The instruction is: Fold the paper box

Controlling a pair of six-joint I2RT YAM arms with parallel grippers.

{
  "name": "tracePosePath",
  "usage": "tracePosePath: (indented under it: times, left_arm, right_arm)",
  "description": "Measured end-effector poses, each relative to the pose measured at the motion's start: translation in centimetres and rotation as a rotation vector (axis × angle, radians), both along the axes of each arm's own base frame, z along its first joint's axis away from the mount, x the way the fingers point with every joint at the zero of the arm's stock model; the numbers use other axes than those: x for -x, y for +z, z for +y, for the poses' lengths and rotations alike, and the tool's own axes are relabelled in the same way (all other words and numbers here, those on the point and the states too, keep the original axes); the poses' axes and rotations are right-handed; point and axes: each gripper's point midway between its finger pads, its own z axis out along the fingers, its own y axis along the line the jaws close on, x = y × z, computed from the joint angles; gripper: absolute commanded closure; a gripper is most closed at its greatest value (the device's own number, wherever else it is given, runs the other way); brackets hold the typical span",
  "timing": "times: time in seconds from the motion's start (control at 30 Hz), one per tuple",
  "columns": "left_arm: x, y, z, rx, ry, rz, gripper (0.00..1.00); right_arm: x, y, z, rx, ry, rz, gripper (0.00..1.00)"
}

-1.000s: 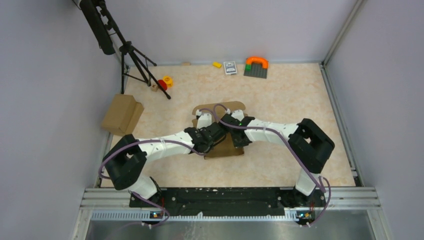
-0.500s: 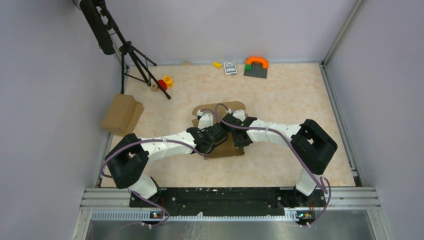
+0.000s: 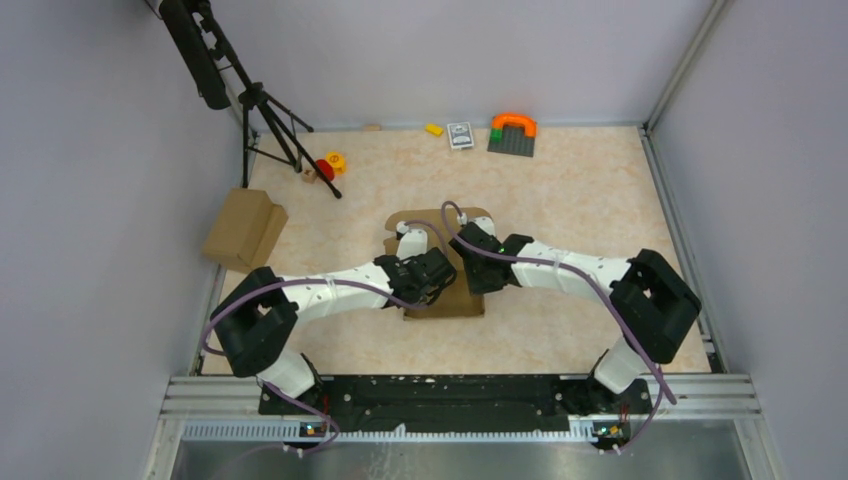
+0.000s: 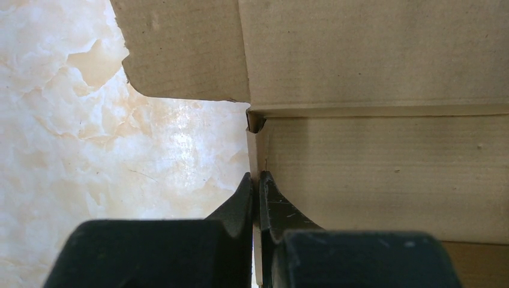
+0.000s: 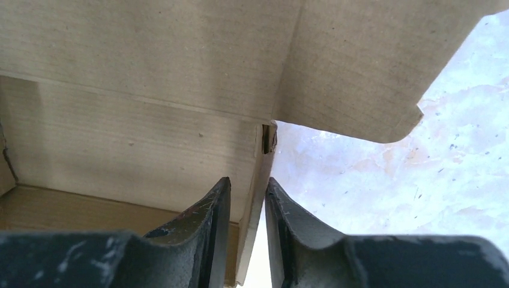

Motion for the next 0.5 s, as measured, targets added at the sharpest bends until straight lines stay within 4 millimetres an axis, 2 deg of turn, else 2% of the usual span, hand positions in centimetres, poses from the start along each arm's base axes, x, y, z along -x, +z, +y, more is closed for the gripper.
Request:
tracePosePath:
  times: [0.13,0.23,0.33,0.5]
  left_arm:
    - [0.0,0.0,0.0,-0.002,0.000,0.000,0.99]
    - [0.0,0.0,0.1,-0.006,-0.002,0.000,0.84]
    - [0.1,0.0,0.3,-0.019,-0.006,0.006,0.81]
    - [0.1,0.3,0.3,-0.027,-0.011,0.011,0.76]
  right_arm:
    - [0.2,0.0,0.4,-0.025,0.011,0.018,0.62]
    - [0.4,0.1,0.5,-0.043,0.016,0.025,0.51]
    - [0.5,0.7,0.6,-0.062,0.022,0.019,0.48]
    - [-0.1,3.0,0.4,-0.112,0.015,-0.030,0.46]
